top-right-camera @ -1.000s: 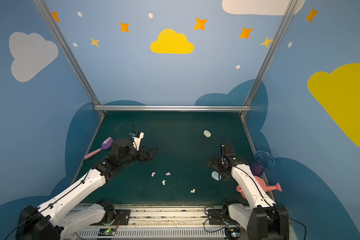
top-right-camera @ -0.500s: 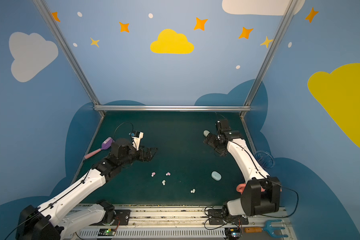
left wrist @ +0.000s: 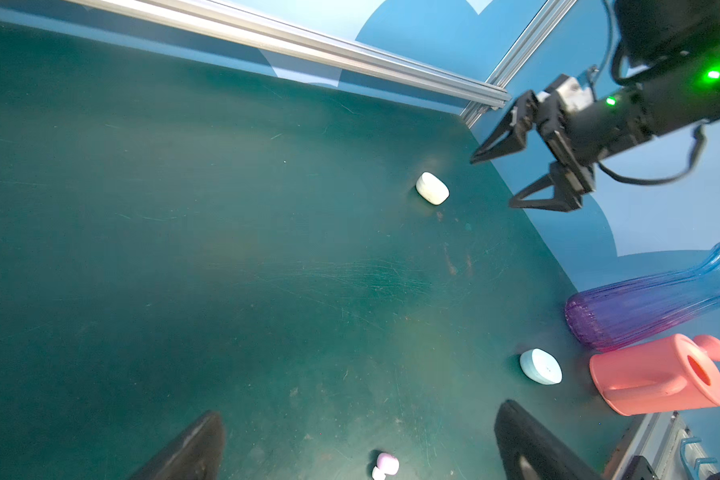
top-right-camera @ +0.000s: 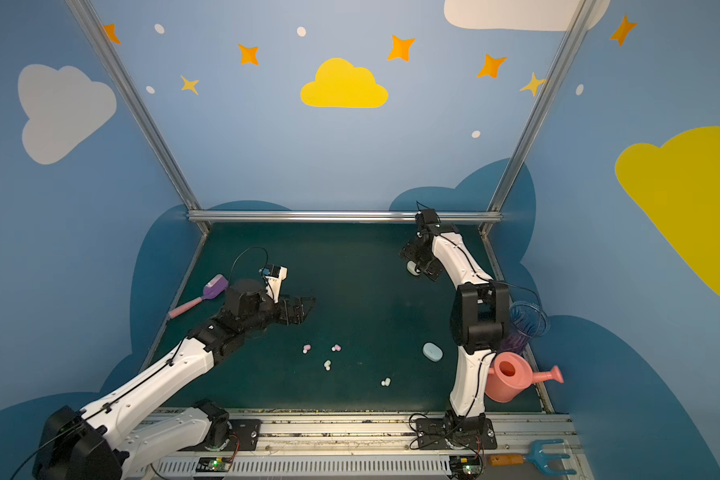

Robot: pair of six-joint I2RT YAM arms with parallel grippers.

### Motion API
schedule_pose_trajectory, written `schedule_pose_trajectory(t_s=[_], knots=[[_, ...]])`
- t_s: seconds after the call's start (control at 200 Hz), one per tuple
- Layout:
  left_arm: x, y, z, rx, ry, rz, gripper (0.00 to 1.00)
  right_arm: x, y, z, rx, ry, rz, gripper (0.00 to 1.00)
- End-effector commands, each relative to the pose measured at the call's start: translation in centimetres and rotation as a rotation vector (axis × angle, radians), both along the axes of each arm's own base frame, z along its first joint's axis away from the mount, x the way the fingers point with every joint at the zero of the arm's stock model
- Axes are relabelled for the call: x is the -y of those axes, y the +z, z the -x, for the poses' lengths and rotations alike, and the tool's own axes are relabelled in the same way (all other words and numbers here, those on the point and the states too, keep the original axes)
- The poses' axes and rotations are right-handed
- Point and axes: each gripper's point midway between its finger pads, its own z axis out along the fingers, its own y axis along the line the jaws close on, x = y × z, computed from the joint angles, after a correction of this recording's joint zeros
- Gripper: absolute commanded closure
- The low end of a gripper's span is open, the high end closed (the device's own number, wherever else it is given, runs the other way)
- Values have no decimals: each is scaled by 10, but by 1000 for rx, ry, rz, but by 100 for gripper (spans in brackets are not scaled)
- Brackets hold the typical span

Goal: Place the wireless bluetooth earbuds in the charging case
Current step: 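Move the right gripper over the white oval case farther from the robot, then lower the right gripper and close it around the white case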

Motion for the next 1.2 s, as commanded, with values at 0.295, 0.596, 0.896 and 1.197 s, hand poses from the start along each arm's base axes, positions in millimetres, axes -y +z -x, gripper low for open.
schedule_pose_trajectory(t_s=[0.295,0.596,0.896,1.197], knots=[[3,-9,-8,-24,2,-17,0,5,-52,-31,-106,-117,-41,3],[3,-11,-9,-27,-1,-31,0,6,-69,-48,-115,-132,-49,5],[2,-10,-11,-28,3,-30,0,8,-88,-53,-138,-145,-55,18],[1,-8,-12,-23,8,-27,0,11,-99,-54,-152,-167,-47,28]])
